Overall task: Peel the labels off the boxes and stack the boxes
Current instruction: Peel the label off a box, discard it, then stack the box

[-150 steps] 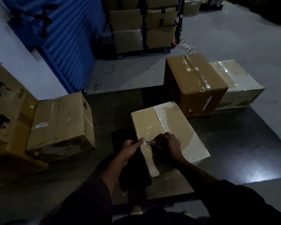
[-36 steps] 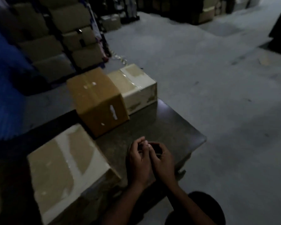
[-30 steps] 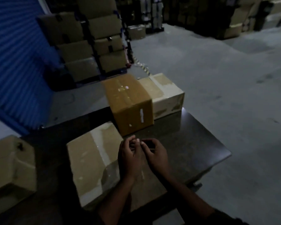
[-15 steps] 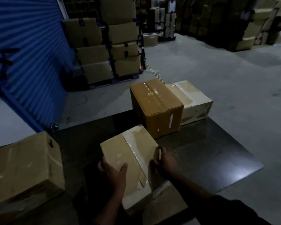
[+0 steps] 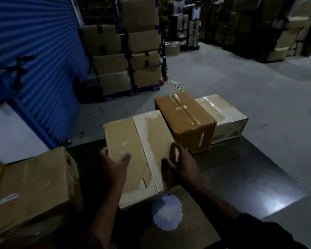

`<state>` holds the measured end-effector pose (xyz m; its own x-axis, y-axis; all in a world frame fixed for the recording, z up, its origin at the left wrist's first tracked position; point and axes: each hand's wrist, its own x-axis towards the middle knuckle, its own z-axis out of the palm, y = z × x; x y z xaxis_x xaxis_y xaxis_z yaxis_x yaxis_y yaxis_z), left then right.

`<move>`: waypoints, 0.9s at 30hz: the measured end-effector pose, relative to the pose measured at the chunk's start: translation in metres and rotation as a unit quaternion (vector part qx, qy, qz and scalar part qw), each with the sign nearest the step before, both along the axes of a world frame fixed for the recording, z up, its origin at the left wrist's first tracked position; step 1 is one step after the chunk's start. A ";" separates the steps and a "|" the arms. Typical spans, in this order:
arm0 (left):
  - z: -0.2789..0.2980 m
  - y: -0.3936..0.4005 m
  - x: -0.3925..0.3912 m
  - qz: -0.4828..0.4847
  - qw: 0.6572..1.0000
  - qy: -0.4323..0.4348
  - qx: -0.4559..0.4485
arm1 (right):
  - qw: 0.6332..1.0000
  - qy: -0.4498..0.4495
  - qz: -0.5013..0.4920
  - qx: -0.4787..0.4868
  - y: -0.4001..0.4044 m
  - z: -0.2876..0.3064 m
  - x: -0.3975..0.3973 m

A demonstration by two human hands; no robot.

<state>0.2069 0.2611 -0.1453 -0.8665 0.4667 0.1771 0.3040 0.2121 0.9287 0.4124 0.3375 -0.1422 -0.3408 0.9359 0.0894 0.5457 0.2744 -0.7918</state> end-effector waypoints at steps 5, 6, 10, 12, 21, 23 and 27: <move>0.061 0.031 -0.021 -0.028 0.998 0.046 0.024 | 0.995 0.071 -0.019 0.070 0.027 0.051 -0.003; 0.073 0.040 -0.020 -0.037 0.997 0.053 0.031 | 0.993 0.079 -0.022 0.080 0.035 0.061 0.002; 0.108 0.089 0.003 -0.087 0.992 0.074 0.058 | 0.986 0.065 -0.060 0.140 0.085 0.096 0.030; 0.121 0.119 0.026 -0.108 0.989 0.076 0.072 | 0.983 0.047 -0.084 0.158 0.116 0.108 0.050; 0.124 0.287 0.160 -0.190 0.975 0.050 0.100 | 0.973 -0.001 -0.148 0.174 0.269 0.114 0.174; 0.120 0.323 0.193 -0.210 0.972 0.034 0.104 | 0.972 -0.017 -0.160 0.171 0.305 0.114 0.204; 0.111 0.387 0.240 -0.255 0.963 -0.004 0.082 | 0.969 -0.050 -0.177 0.168 0.371 0.114 0.248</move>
